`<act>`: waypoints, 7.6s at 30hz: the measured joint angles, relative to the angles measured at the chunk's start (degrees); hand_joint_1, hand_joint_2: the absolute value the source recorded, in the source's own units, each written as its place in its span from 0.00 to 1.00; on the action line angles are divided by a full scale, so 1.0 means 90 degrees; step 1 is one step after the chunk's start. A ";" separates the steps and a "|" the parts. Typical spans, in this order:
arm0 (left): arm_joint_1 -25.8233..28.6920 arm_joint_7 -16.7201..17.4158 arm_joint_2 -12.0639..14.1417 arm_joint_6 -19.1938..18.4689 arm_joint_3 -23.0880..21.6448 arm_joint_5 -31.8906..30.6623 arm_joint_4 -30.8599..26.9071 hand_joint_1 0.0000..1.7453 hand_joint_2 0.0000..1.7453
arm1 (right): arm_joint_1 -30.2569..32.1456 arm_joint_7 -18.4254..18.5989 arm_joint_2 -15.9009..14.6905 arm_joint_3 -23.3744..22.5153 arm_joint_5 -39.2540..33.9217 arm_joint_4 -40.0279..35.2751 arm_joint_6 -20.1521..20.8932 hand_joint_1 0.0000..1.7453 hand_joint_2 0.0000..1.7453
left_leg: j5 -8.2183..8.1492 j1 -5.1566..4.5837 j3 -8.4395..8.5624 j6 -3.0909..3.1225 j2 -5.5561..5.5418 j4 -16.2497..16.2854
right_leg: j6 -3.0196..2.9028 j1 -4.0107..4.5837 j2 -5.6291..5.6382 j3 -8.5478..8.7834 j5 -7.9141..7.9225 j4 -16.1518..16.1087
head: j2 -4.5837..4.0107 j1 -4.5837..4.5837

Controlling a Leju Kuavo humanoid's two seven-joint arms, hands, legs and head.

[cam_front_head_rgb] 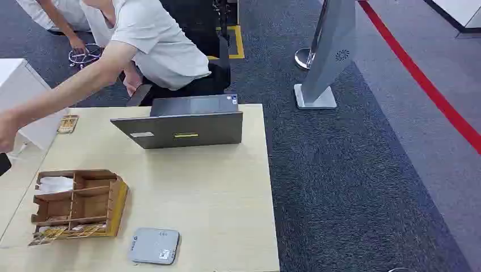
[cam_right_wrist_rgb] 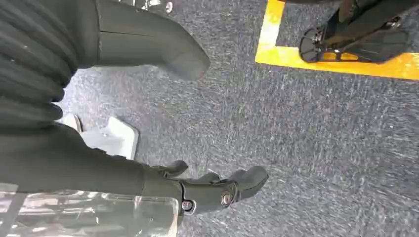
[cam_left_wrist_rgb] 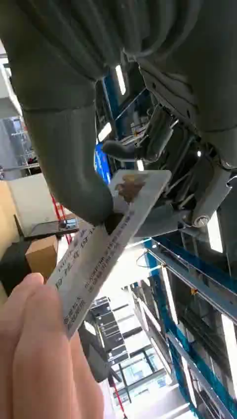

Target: Pass the card to the sensor for recognition and then transmit it.

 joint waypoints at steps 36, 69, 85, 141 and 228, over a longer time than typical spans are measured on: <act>0.1432 -0.1297 -0.1382 0.3092 -0.2089 -0.0850 -0.1368 1.00 1.00 | 0.0647 0.0311 0.0005 0.0867 -0.0337 -0.0714 0.0000 0.00 1.00 | -0.0016 -0.0018 -0.0003 0.0009 0.0002 0.0000 | 0.0007 -0.0013 0.0003 0.0001 -0.0005 -0.0010 | 0.0000 0.0007; 0.2876 -0.0685 -0.1525 0.2441 -0.3655 0.0420 -0.0192 1.00 1.00 | 0.0736 0.0104 0.0005 0.1129 0.0432 -0.1020 0.0226 0.00 1.00 | -0.0016 -0.0013 -0.0001 0.0008 -0.0001 -0.0001 | 0.0009 -0.0009 -0.0004 0.0004 -0.0009 -0.0007 | 0.0000 0.0005; 0.2901 -0.0447 -0.1357 0.1666 -0.3812 0.1119 0.0199 1.00 1.00 | 0.0605 -0.0007 0.0005 0.1127 0.0724 -0.0923 0.0350 0.00 1.00 | -0.0016 -0.0013 0.0001 0.0008 -0.0002 -0.0001 | 0.0009 -0.0009 -0.0009 0.0004 -0.0010 -0.0006 | 0.0000 0.0005; -0.0425 -0.0891 -0.1700 0.1926 -0.1950 -0.1766 0.0690 1.00 1.00 | 0.0579 0.0202 0.0002 0.0991 0.0517 -0.0529 0.0090 0.00 1.00 | -0.0004 -0.0006 -0.0010 -0.0011 0.0020 0.0000 | -0.0004 -0.0004 0.0027 -0.0021 0.0003 0.0001 | 0.0000 0.0005; 0.4083 0.0138 -0.1727 0.1314 -0.2725 -0.0469 -0.1785 0.00 1.00 | 0.0485 0.0571 0.0002 0.1015 0.0403 -0.1197 0.0340 0.00 1.00 | -0.0016 -0.0006 -0.0002 -0.0007 0.0011 -0.0003 | 0.0001 -0.0004 0.0007 -0.0003 -0.0008 -0.0001 | 0.0000 0.0005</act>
